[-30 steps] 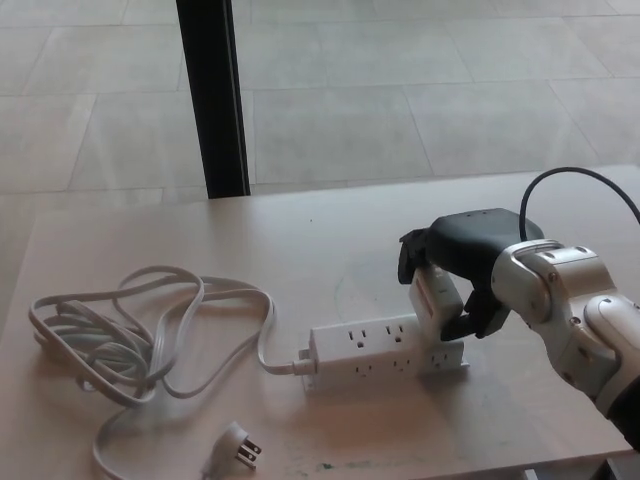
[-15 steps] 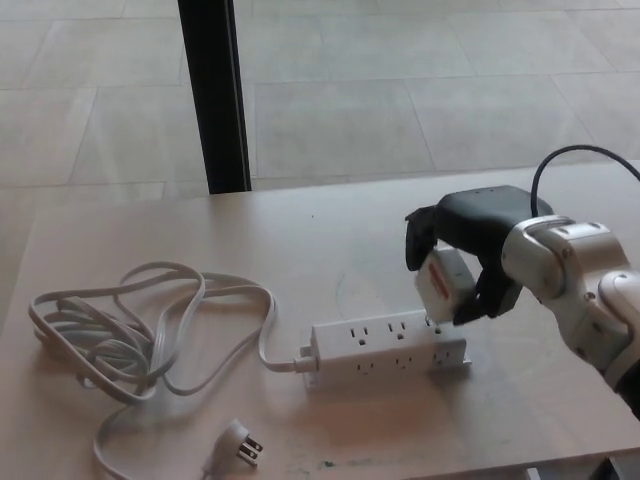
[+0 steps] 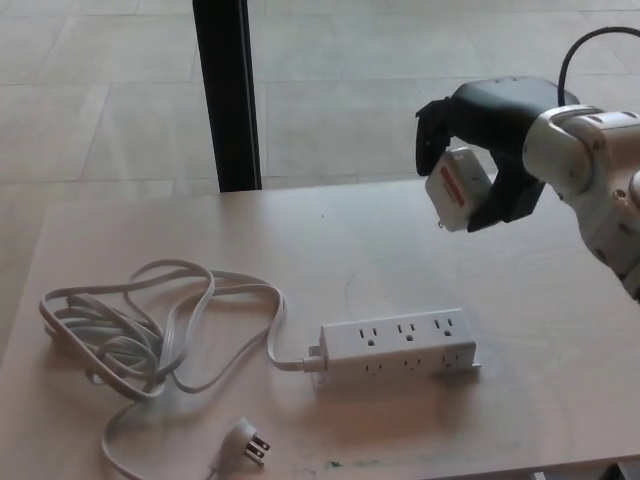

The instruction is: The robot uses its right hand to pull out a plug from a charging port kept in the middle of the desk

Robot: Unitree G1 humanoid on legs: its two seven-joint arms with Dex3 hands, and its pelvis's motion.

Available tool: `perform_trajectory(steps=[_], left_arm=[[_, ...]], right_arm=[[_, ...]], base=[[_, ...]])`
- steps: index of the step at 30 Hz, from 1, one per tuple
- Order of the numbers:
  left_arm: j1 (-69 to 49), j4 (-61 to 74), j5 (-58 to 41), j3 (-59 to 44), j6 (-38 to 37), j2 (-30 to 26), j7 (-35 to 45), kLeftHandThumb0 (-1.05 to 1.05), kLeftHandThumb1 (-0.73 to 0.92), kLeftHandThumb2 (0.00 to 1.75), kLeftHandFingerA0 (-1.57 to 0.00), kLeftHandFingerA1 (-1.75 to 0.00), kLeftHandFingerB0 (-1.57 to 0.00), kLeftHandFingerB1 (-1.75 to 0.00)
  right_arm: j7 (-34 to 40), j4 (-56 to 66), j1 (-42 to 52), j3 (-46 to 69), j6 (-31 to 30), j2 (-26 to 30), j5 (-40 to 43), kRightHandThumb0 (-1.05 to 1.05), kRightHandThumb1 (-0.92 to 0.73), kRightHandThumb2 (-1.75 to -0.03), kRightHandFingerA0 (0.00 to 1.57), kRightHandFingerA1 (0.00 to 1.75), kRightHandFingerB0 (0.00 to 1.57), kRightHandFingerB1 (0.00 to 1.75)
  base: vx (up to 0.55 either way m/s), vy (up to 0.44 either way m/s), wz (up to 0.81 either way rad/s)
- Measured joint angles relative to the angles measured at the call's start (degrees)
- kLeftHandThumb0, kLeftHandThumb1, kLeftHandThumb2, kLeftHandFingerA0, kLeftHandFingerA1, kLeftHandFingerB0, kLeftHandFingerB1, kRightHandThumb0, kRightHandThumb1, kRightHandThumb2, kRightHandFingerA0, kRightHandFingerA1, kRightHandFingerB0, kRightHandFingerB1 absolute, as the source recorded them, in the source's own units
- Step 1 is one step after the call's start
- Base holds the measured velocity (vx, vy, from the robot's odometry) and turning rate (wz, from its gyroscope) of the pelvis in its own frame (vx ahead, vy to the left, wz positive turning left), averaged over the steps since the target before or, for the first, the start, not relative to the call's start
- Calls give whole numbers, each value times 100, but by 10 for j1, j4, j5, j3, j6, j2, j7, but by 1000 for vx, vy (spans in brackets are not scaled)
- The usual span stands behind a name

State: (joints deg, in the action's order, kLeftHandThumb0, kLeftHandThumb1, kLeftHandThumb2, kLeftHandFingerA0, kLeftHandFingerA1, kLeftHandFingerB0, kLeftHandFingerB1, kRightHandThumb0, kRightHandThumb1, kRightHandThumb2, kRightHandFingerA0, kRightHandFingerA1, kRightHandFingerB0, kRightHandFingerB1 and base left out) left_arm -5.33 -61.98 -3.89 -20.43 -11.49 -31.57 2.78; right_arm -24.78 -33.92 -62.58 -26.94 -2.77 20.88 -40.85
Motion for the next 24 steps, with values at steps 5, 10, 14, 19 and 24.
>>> perform_trajectory(steps=[5, 10, 14, 19, 24], left_arm=[[-1, 2, -2, -4, -1, 0, 4, -64, 73, 62, -83, -72, -63, -49], [-1, -2, -2, -3, -1, 0, 4, -72, 58, 80, -76, -65, -57, -54], [3, -8, -2, -3, -1, 0, 5, -65, 73, 62, -80, -63, -61, -47], [3, -9, -1, -2, -1, 0, 5, -65, 73, 62, -78, -61, -61, -45], [4, -10, -2, 0, -1, 0, 6, -67, 72, 62, -79, -60, -61, -45]], right_arm=[[1, -6, 9, 3, 3, 37, -2, -32, -58, -67, 85, 139, 84, 108], [-5, -4, 69, 2, -4, 74, -5, -27, -54, -72, 79, 143, 77, 78], [-11, -3, 113, 2, -16, 79, -6, -28, -56, -73, 79, 134, 76, 71], [-7, -3, 155, 1, -26, 69, -7, -28, -56, -72, 79, 146, 75, 84], [-1, 0, 184, -3, -33, 50, -7, -24, -57, -75, 70, 136, 69, 89]], base=[[0, 0, 0], [0, 0, 0], [0, 0, 0], [0, 0, 0], [0, 0, 0]])
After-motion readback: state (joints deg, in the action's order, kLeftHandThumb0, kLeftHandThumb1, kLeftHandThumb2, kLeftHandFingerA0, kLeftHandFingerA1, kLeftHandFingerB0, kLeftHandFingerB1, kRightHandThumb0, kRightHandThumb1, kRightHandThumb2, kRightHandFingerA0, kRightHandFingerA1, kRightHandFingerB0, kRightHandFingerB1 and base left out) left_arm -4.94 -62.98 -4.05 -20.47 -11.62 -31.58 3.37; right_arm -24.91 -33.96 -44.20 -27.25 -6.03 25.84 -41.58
